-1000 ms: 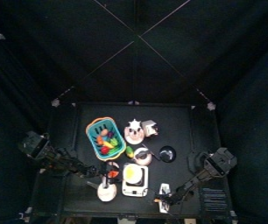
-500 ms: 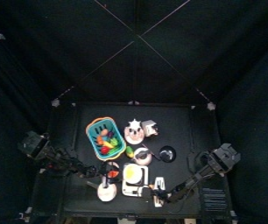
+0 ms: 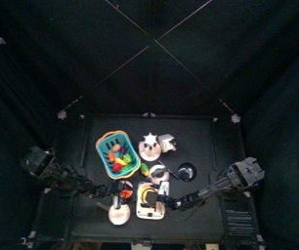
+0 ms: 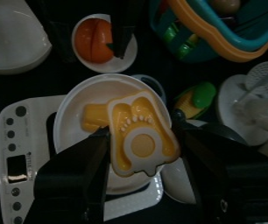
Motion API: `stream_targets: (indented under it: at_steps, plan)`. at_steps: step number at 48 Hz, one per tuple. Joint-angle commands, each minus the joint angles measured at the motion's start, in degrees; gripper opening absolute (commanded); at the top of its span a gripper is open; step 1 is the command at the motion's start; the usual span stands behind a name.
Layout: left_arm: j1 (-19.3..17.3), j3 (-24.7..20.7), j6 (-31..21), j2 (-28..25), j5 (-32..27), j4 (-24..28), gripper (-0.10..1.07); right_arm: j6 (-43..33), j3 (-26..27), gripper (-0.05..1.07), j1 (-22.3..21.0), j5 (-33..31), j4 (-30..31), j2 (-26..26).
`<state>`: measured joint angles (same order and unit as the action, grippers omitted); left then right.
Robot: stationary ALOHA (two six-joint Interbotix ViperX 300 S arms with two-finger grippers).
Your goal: Grab and place other squash half into pot
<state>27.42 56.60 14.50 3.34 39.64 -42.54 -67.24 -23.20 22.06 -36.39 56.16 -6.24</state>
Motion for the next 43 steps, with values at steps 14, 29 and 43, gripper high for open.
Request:
stream_targets:
  at_steps: [14, 29, 43]
  plan:
    - [0.09, -0.53, 0.00, 0.79, 0.44, 0.00, 0.87, 0.00, -2.81, 0.82, -3.34, 8.44, -3.25, 0.70]
    - [0.09, -0.53, 0.00, 0.79, 0.44, -0.09, 0.87, 0.35, -2.64, 0.96, -3.43, 8.44, -3.87, 0.88]
    - [0.00, -0.62, 0.00, 0.79, 0.44, 0.00, 0.87, -0.09, -2.90, 0.96, -3.16, 7.73, -1.32, 3.52]
